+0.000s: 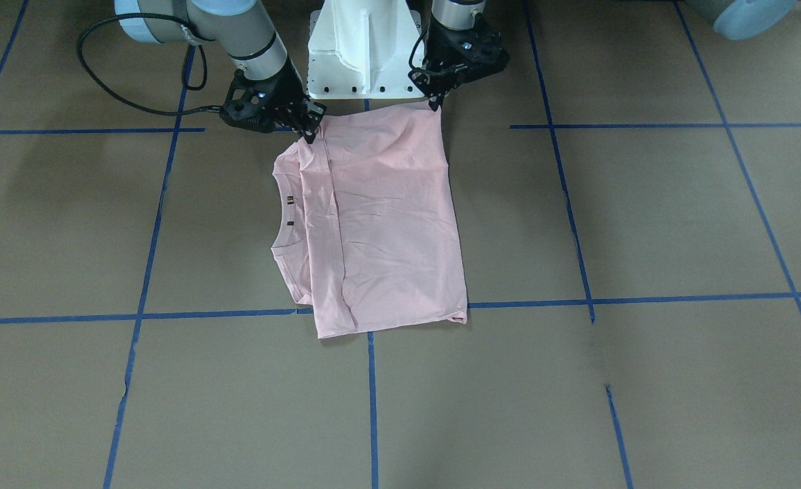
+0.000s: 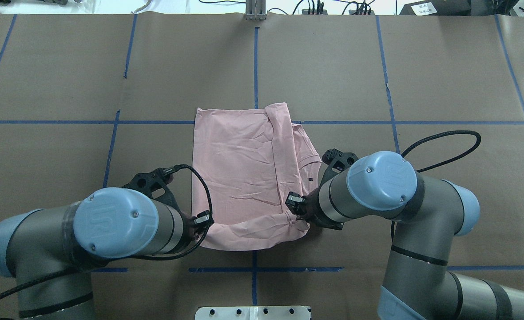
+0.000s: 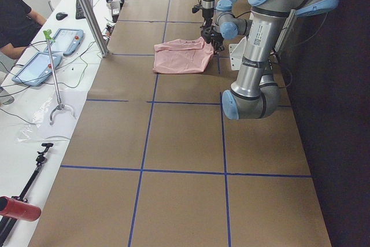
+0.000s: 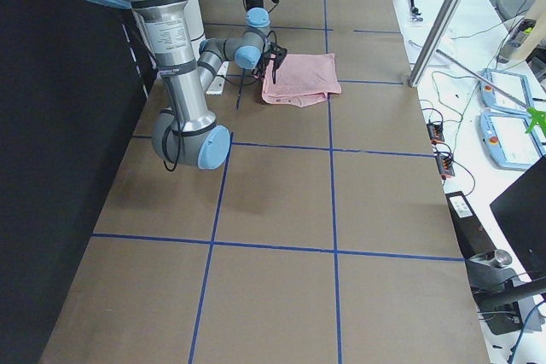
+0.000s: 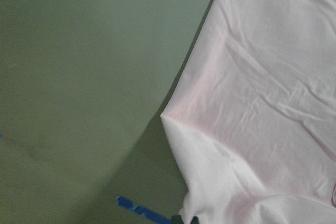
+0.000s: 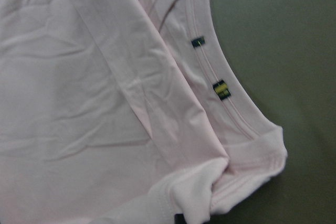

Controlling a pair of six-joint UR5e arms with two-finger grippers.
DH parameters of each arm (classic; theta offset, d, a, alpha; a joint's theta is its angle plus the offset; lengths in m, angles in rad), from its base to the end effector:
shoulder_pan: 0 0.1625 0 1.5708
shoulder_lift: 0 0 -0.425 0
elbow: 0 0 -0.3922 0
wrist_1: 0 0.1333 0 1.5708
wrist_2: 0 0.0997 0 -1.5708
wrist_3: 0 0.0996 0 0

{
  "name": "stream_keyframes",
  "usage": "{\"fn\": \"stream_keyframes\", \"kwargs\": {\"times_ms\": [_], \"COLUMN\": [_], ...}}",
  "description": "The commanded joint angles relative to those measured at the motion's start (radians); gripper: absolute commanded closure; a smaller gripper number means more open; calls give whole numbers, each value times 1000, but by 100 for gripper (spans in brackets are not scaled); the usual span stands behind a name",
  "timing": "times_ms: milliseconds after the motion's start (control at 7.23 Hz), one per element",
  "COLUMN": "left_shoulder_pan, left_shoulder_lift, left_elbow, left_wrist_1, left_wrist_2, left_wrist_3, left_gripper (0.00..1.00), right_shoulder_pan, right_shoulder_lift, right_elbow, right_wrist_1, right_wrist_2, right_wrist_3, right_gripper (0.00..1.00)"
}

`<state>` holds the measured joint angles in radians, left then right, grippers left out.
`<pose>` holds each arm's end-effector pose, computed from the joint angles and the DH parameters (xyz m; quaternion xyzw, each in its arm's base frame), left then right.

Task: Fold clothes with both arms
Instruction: 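Lift the shirt edge with both grippers and fold it away from the robot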

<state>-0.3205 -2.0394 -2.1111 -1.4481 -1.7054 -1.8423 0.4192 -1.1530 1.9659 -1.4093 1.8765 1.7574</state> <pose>0.4751 -0.2841 0.1950 -0.0503 0.4291 -0.2353 0.8706 -0.4846 -0.3291 0.2370 -0.0799 -0.4752 0.1925 0.8549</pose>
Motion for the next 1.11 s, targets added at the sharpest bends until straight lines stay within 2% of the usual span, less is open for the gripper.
{"fn": "stream_keyframes", "kwargs": {"times_ms": [0, 138, 276, 415, 553, 691, 829, 968], "left_shoulder_pan": [-87, -100, -103, -112, -133, -181, -242, -312], "left_shoulder_lift": [-2, -4, -4, -4, -11, -42, -106, -148], "left_elbow": [98, 108, 108, 109, 134, 205, 333, 488], "left_wrist_1": [-124, -152, -162, -169, -208, -247, -305, -395], "left_wrist_2": [-5, -5, -5, -3, -3, -3, -5, -6], "left_wrist_3": [47, 49, 49, 40, 34, 37, 40, 46], "left_gripper": [100, 100, 100, 100, 100, 100, 100, 94], "right_shoulder_pan": [87, 98, 104, 118, 134, 159, 197, 246], "right_shoulder_lift": [82, 126, 133, 133, 133, 148, 229, 340], "right_elbow": [-91, -167, -249, -280, -291, -321, -426, -588], "right_wrist_1": [6, 39, 156, 209, 210, 211, 211, 214], "right_wrist_2": [-4, -5, -5, -5, -5, -5, -5, -1], "right_wrist_3": [-16, -16, -15, -13, -16, -22, -47, -49], "right_gripper": [100, 100, 100, 100, 100, 100, 100, 100]}}
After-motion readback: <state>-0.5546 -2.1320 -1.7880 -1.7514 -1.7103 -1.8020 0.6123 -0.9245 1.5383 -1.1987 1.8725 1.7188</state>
